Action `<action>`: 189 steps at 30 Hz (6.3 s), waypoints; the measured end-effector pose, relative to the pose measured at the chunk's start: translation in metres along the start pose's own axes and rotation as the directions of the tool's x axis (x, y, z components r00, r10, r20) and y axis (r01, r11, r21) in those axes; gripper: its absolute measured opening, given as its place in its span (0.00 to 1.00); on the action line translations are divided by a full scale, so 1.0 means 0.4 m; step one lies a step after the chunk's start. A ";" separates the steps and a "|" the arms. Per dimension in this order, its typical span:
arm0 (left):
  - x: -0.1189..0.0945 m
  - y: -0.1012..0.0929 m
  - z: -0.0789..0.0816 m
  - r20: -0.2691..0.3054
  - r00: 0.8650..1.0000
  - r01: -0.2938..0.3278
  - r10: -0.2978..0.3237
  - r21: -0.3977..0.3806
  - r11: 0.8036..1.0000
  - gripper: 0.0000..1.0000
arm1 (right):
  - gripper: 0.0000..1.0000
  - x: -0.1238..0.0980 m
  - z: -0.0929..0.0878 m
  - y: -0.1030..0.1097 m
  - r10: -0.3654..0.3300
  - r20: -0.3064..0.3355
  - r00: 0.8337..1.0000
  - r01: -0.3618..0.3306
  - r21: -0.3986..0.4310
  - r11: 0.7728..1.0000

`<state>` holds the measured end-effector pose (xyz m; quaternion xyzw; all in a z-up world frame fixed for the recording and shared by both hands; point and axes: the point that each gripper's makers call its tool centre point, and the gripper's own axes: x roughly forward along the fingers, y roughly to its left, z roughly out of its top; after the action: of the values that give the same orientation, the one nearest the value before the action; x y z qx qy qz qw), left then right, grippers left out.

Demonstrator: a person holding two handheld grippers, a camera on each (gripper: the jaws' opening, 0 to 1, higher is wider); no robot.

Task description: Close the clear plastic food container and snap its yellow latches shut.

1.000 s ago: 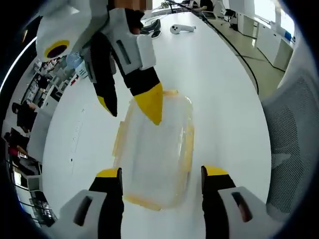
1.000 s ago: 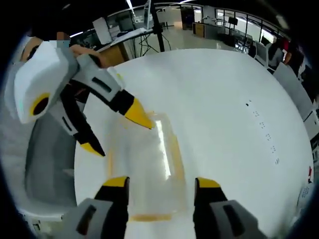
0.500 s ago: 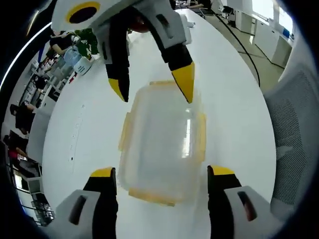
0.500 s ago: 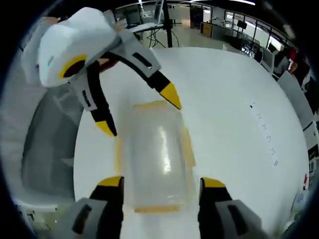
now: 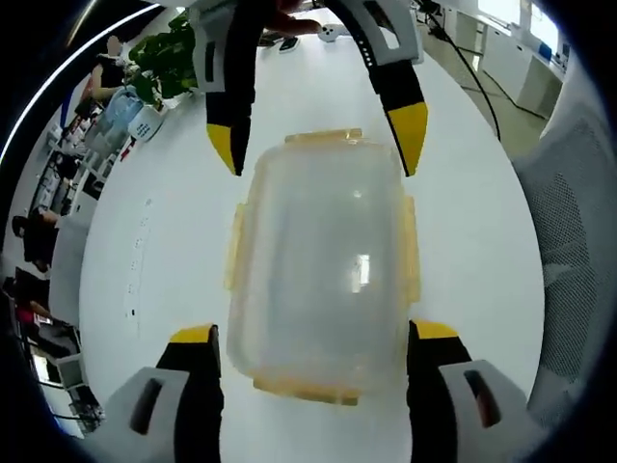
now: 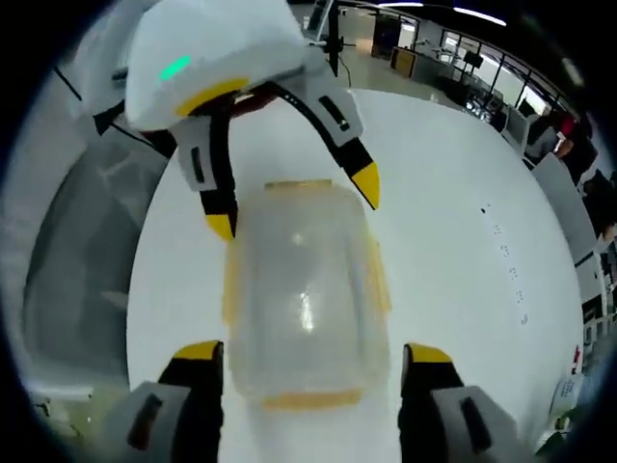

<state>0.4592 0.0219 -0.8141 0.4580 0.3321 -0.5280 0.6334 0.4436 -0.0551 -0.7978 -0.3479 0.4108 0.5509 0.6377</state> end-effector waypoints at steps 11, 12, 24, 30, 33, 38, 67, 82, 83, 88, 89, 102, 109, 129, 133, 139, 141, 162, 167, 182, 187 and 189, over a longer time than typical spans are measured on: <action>0.029 0.000 -0.001 -0.018 1.000 0.016 -0.016 0.029 0.999 0.80 | 0.77 0.030 -0.013 -0.001 -0.038 -0.024 0.999 0.037 -0.027 0.999; 0.029 0.000 0.000 -0.018 1.000 0.017 -0.016 0.029 0.999 0.80 | 0.76 0.031 -0.014 0.001 -0.034 -0.026 0.999 0.034 -0.026 0.999; 0.026 -0.004 -0.004 -0.022 1.000 0.022 -0.021 0.016 1.000 0.80 | 0.73 0.035 -0.012 0.001 -0.039 -0.039 0.999 0.037 -0.045 0.998; 0.017 -0.010 -0.030 -0.036 0.999 0.018 -0.018 0.014 1.000 0.80 | 0.73 0.048 0.013 0.012 -0.032 -0.043 0.999 0.030 -0.054 0.998; 0.007 -0.013 -0.053 -0.037 0.999 0.016 -0.015 0.004 1.000 0.80 | 0.73 0.056 0.032 0.017 -0.028 -0.037 0.999 0.025 -0.063 0.998; -0.007 -0.021 -0.085 -0.033 0.999 0.008 -0.008 -0.016 1.000 0.80 | 0.73 0.069 0.062 0.027 -0.021 -0.034 0.999 0.019 -0.076 0.997; -0.073 -0.019 -0.263 -0.074 0.997 -0.025 0.019 -0.079 0.997 0.80 | 0.73 0.151 0.231 0.051 -0.005 -0.026 1.000 0.002 -0.126 0.992; -0.057 0.029 -0.267 -0.072 0.997 -0.031 0.025 -0.091 0.995 0.82 | 0.73 0.156 0.243 0.003 -0.004 -0.015 1.000 0.002 -0.132 0.991; -0.057 0.034 -0.267 -0.071 0.997 -0.030 0.024 -0.091 0.995 0.82 | 0.73 0.156 0.244 -0.001 -0.004 -0.014 1.000 0.003 -0.132 0.991; -0.053 0.048 -0.267 -0.066 0.997 -0.031 0.025 -0.098 0.995 0.82 | 0.74 0.158 0.247 -0.021 -0.001 -0.011 1.000 0.000 -0.140 0.990; -0.052 0.051 -0.268 -0.065 0.998 -0.032 0.025 -0.100 0.995 0.82 | 0.74 0.158 0.249 -0.024 -0.001 -0.011 1.000 0.000 -0.142 0.990; -0.045 0.080 -0.273 -0.063 0.998 -0.030 0.023 -0.107 0.994 0.83 | 0.74 0.163 0.256 -0.055 0.000 -0.014 1.000 -0.002 -0.153 0.988; -0.045 0.082 -0.271 -0.060 0.998 -0.032 0.026 -0.110 0.993 0.83 | 0.74 0.162 0.257 -0.056 -0.003 -0.018 1.000 0.000 -0.155 0.988; -0.058 0.083 -0.269 -0.032 0.999 -0.048 0.044 -0.141 0.989 0.84 | 0.76 0.151 0.259 -0.055 -0.027 0.009 1.000 0.028 -0.141 0.990; -0.068 0.089 -0.281 -0.028 0.998 -0.067 0.063 -0.162 0.985 0.87 | 0.78 0.139 0.255 -0.054 -0.044 0.026 0.999 0.047 -0.125 0.991; -0.086 0.084 -0.286 -0.011 0.997 -0.081 0.080 -0.211 0.974 0.89 | 0.80 0.121 0.258 -0.052 -0.075 0.078 0.994 0.080 -0.065 0.995; -0.093 0.082 -0.283 0.000 0.996 -0.085 0.087 -0.233 0.969 0.89 | 0.80 0.118 0.251 -0.052 -0.086 0.088 0.992 0.089 -0.032 0.996; -0.135 0.025 -0.310 0.042 0.989 -0.119 0.143 -0.355 0.927 0.90 | 0.80 0.082 0.222 -0.008 -0.187 0.153 0.970 0.171 0.110 0.979; -0.145 0.018 -0.309 0.052 0.984 -0.143 0.173 -0.366 0.919 0.91 | 0.80 0.073 0.218 -0.001 -0.206 0.170 0.964 0.183 0.144 0.973; -0.179 -0.032 -0.309 0.092 0.962 -0.185 0.256 -0.467 0.864 0.91 | 0.80 0.033 0.211 0.040 -0.276 0.228 0.934 0.229 0.214 0.950; -0.196 -0.037 -0.312 0.101 0.955 -0.198 0.281 -0.492 0.848 0.91 | 0.79 0.021 0.211 0.052 -0.297 0.255 0.920 0.232 0.257 0.938; -0.207 -0.035 -0.310 0.109 0.947 -0.206 0.301 -0.511 0.834 0.91 | 0.79 0.018 0.205 0.058 -0.305 0.255 0.918 0.236 0.268 0.934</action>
<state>0.4349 0.1672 -0.7872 0.2702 0.3315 -0.3768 0.8216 0.4328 0.0250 -0.7697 -0.2397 0.3210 0.4503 0.7979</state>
